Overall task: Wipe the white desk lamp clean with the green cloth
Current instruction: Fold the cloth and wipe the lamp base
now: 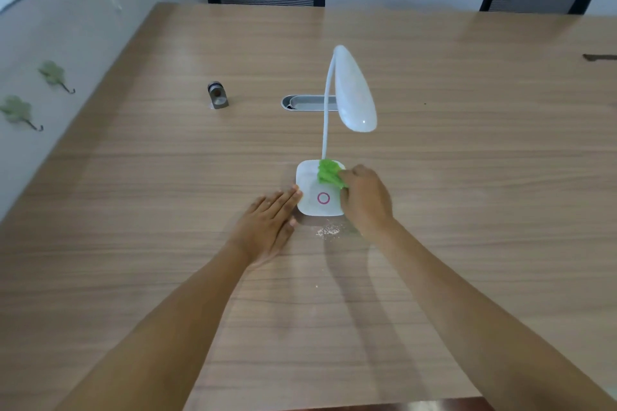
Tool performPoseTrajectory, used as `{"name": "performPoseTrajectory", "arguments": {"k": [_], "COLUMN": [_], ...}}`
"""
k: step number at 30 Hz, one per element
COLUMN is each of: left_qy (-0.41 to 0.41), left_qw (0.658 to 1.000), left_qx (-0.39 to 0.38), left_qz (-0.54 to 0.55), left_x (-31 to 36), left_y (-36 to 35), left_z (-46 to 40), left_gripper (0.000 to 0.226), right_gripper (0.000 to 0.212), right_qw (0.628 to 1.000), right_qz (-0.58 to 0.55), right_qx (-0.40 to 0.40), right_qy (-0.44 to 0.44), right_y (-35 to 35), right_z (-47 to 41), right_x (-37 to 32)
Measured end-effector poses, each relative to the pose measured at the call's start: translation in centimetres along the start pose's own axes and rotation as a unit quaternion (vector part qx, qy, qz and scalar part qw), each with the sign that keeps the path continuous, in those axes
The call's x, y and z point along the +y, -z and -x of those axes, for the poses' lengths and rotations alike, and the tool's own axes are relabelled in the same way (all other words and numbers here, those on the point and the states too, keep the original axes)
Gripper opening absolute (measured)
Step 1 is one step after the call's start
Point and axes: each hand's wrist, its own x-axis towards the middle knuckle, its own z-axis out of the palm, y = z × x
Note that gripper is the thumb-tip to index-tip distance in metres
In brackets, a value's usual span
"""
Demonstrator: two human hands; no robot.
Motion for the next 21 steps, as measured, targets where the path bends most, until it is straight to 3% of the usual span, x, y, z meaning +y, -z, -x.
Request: {"name": "performPoseTrajectory", "arguments": {"k": [2, 7, 9, 12, 16, 19, 21], "left_qy": [-0.003, 0.006, 0.001, 0.005, 0.010, 0.003, 0.000], "left_qw": [1.000, 1.000, 1.000, 1.000, 1.000, 1.000, 1.000], "left_qx": [0.009, 0.003, 0.004, -0.001, -0.011, 0.008, 0.016], "left_qz": [0.000, 0.006, 0.009, 0.009, 0.004, 0.009, 0.017], "left_x": [0.0, 0.1, 0.1, 0.0, -0.1, -0.1, -0.1], "left_y": [-0.1, -0.2, -0.1, 0.0, -0.1, -0.2, -0.2], "left_z": [0.0, -0.1, -0.2, -0.2, -0.2, -0.1, -0.1], "left_gripper": [0.058, 0.067, 0.077, 0.063, 0.067, 0.056, 0.056], "right_gripper": [0.044, 0.041, 0.045, 0.044, 0.045, 0.040, 0.046], "right_qw": [0.997, 0.979, 0.983, 0.984, 0.976, 0.983, 0.990], "right_qz": [0.020, 0.053, 0.038, 0.051, 0.095, 0.011, -0.028], "right_qx": [-0.035, -0.092, -0.052, -0.024, -0.085, -0.154, -0.119], "right_qy": [0.063, 0.177, 0.173, 0.171, 0.179, 0.094, 0.069], "right_y": [-0.8, 0.5, 0.9, 0.1, -1.2, -0.8, -0.6], "right_z": [1.1, 1.9, 0.3, -2.4, -1.4, -1.6, -2.6], "right_x": [-0.1, -1.2, -2.2, -2.9, -3.1, -2.5, -2.1]}}
